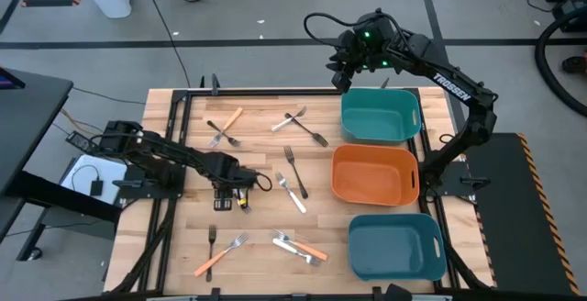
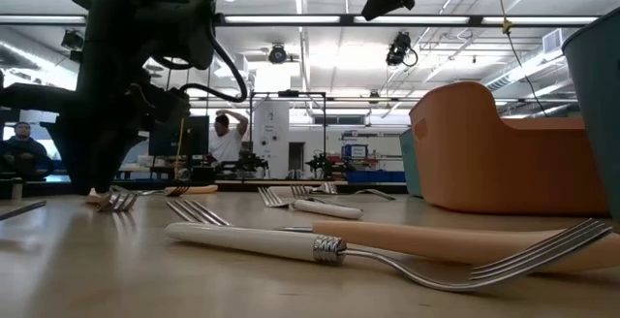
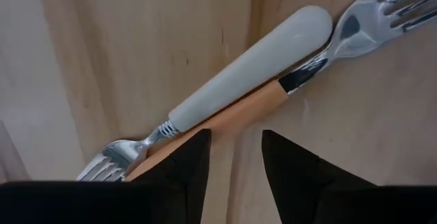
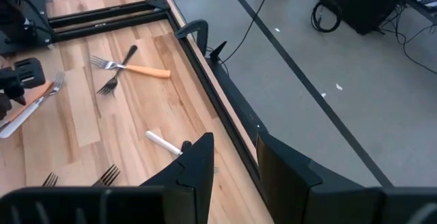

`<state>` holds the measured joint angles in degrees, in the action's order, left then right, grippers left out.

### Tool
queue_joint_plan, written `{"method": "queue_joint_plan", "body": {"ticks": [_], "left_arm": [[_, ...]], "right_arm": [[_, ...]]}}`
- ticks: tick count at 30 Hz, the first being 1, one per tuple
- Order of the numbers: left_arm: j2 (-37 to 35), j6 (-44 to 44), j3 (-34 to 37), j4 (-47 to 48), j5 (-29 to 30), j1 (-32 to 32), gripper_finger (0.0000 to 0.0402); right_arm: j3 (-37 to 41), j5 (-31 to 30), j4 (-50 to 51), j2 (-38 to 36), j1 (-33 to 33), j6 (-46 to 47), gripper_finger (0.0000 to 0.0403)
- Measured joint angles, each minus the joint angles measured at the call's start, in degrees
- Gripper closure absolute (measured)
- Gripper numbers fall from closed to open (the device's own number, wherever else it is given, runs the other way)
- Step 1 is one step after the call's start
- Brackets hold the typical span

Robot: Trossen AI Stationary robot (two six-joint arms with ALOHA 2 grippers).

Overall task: Sort silverware by color (type)
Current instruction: Put the orange fork into the green bin

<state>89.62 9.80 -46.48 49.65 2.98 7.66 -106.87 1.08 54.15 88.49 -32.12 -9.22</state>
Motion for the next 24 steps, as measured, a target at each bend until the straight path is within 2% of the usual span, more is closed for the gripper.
{"method": "queue_joint_plan", "body": {"ticks": [11,19,24], "left_arm": [[0.28,-0.44,0.02,-0.24,-0.02,-0.13,0.0257],[0.41,3.17,-0.89,-1.2,-7.98,1.12,0.0257],[0.52,-0.87,-2.2,-0.37,-6.99,2.32,0.0257]], "right_arm": [[0.0,0.02,0.02,0.0,-1.86,-0.01,0.0284],[0.0,0.02,0.02,0.02,-2.27,-0.01,0.0284],[0.0,0.02,0.02,0.02,-2.27,-0.01,0.0284]]}}
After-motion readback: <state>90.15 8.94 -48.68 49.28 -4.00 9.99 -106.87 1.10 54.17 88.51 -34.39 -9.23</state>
